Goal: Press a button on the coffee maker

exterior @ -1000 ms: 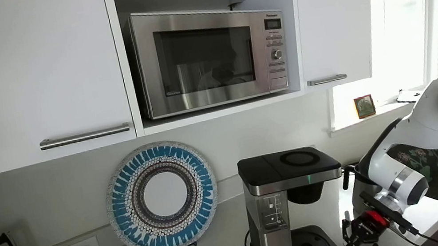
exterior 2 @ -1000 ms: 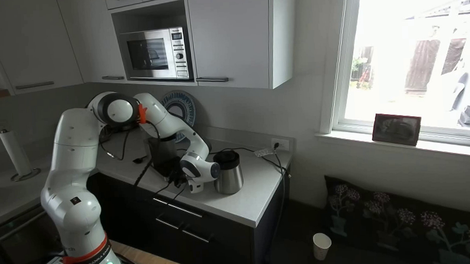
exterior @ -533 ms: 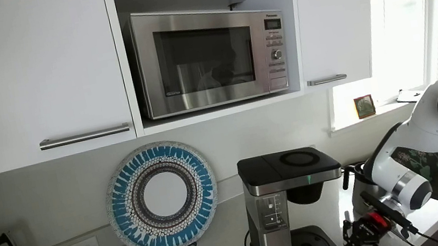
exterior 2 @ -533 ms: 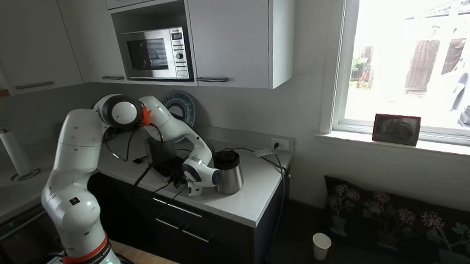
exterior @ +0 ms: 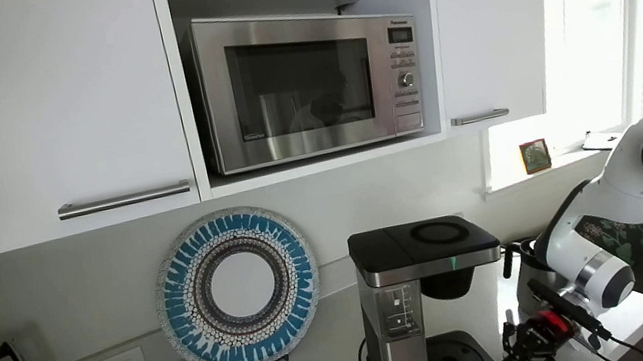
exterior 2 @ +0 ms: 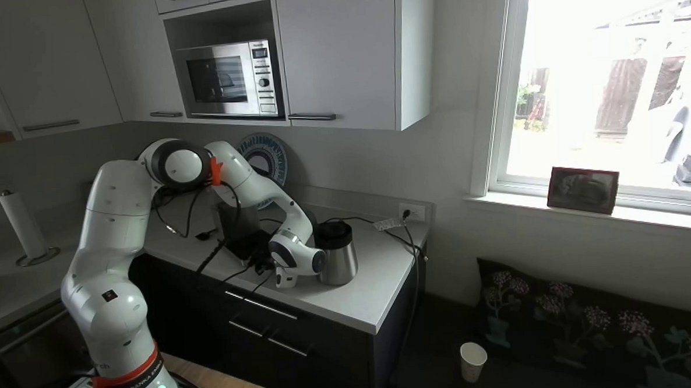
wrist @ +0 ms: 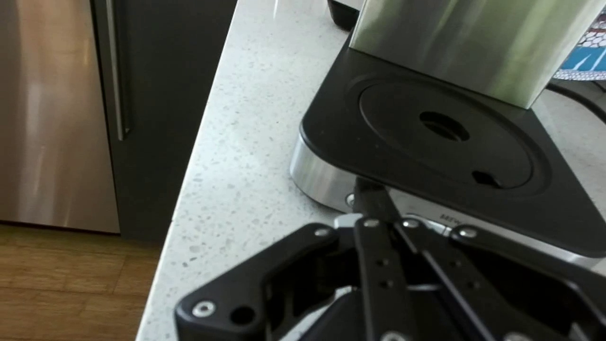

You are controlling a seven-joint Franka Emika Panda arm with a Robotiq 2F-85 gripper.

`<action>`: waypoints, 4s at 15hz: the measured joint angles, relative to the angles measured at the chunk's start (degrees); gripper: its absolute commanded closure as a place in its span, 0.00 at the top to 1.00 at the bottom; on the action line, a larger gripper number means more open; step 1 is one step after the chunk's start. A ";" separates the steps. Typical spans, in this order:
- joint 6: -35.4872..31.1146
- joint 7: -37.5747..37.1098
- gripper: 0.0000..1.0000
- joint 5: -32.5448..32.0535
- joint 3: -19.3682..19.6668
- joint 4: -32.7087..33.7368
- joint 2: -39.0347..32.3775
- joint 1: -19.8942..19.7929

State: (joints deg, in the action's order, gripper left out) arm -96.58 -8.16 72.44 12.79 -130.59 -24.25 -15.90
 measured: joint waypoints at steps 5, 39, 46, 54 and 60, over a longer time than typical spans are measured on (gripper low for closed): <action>-0.34 4.13 0.00 -0.16 0.12 0.08 0.10 0.27; -32.69 16.60 1.00 -51.97 -1.93 -15.32 38.80 6.41; -32.61 16.61 1.00 -58.34 -1.78 -17.53 47.54 5.62; -26.80 19.18 1.00 -58.59 -0.05 -17.89 55.87 5.67; -26.72 19.42 1.00 -58.59 -0.02 -17.99 56.27 5.69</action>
State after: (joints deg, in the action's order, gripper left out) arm -123.30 11.27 13.85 12.77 -148.58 32.01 -10.21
